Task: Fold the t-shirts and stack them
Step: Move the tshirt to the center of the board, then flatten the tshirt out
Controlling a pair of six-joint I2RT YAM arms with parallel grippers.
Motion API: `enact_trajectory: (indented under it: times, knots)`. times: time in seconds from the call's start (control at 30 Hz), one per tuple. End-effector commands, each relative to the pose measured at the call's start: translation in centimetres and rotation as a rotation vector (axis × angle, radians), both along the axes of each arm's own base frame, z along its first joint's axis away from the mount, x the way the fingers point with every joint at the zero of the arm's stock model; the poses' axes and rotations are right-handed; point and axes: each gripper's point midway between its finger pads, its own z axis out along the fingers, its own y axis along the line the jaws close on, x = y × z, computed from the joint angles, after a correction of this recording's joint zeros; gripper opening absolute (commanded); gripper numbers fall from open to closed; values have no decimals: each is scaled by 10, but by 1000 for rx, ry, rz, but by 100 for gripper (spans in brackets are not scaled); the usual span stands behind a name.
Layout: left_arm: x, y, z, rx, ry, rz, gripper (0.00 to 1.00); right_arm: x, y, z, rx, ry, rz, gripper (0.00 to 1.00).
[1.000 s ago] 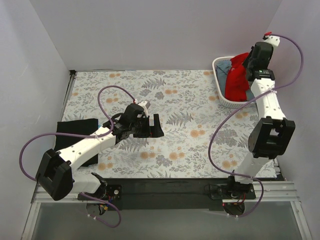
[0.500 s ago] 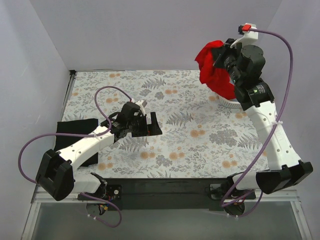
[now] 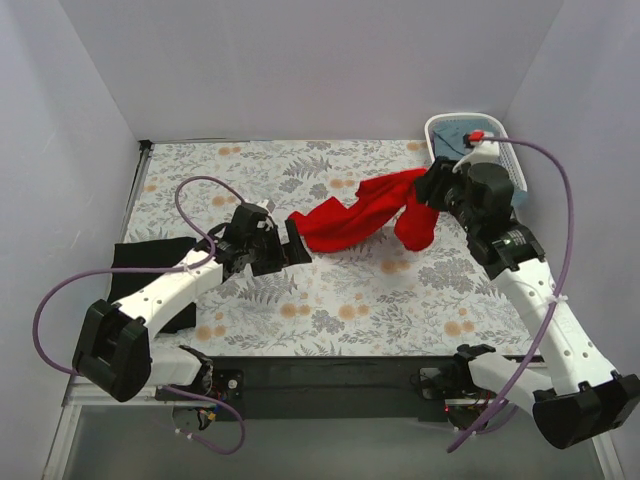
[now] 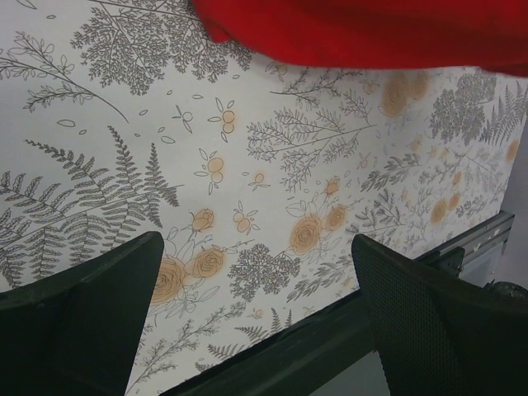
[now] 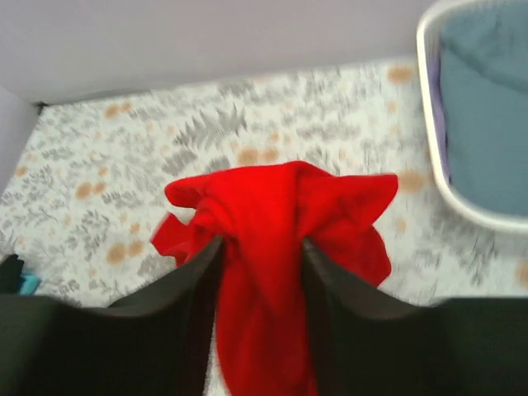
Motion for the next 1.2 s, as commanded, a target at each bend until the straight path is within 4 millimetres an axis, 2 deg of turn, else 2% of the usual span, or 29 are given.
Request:
enact_trajectory:
  times: [0.0, 0.03, 0.1, 0.13, 0.17, 0.27, 0.3, 0.37, 0.4, 0.43, 0.5, 0.57, 0.6, 0.63, 0.7, 0.73, 0.9, 0.93, 1.03, 1.13, 1.17]
  knots:
    - [1, 6, 0, -5, 23, 53, 98, -12, -16, -90, -73, 215, -62, 60]
    - [2, 5, -1, -7, 34, 60, 98, -17, -14, -106, -63, 259, -55, 68]
    - [8, 3, -8, -8, 67, 94, 98, -31, -6, -134, -52, 338, -2, 73]
    - [13, 0, -4, -14, 69, 109, 98, -38, -5, -155, -51, 394, 9, 73]
    - [18, -2, -14, 0, 99, 126, 96, -44, -5, -165, -55, 426, 13, 73]
    - [40, -6, -16, 7, 101, 206, 91, -55, -14, -191, -88, 492, -17, 73]
    - [45, -4, -28, 28, 136, 248, 90, -58, -16, -192, -89, 489, -19, 73]
    - [67, 4, -37, 87, 121, 360, 88, -69, -22, -212, -105, 525, -30, 73]
    - [67, 5, -45, 95, 143, 373, 86, -69, -22, -212, -105, 523, -30, 73]
    - [74, 7, -47, 111, 135, 401, 85, -73, -25, -222, -119, 543, -40, 73]
    - [92, 4, -44, 115, 112, 430, 80, -78, -28, -231, -133, 559, -40, 73]
    - [101, 2, -57, 153, 125, 432, 69, -87, -28, -241, -136, 580, -20, 74]
    - [110, -3, -51, 146, 109, 425, 65, -91, -27, -246, -133, 590, -14, 74]
    - [111, -3, -64, 171, 132, 424, 63, -94, -26, -248, -124, 595, -4, 74]
    - [116, -7, -67, 171, 135, 424, 59, -102, -27, -257, -110, 615, -5, 74]
    - [117, -8, -77, 184, 155, 419, 55, -103, -27, -260, -107, 618, -8, 74]
    - [121, -17, -91, 192, 178, 399, 43, -115, -31, -279, -87, 646, -32, 73]
    - [123, -18, -91, 193, 175, 397, 34, -114, -31, -279, -75, 634, -40, 73]
    - [124, -19, -96, 206, 177, 390, 26, -115, -32, -286, -64, 634, -53, 73]
    - [123, -16, -96, 214, 172, 396, 2, -112, -30, -293, -56, 634, -53, 75]
    - [123, -14, -95, 218, 169, 398, 0, -110, -29, -294, -51, 635, -56, 75]
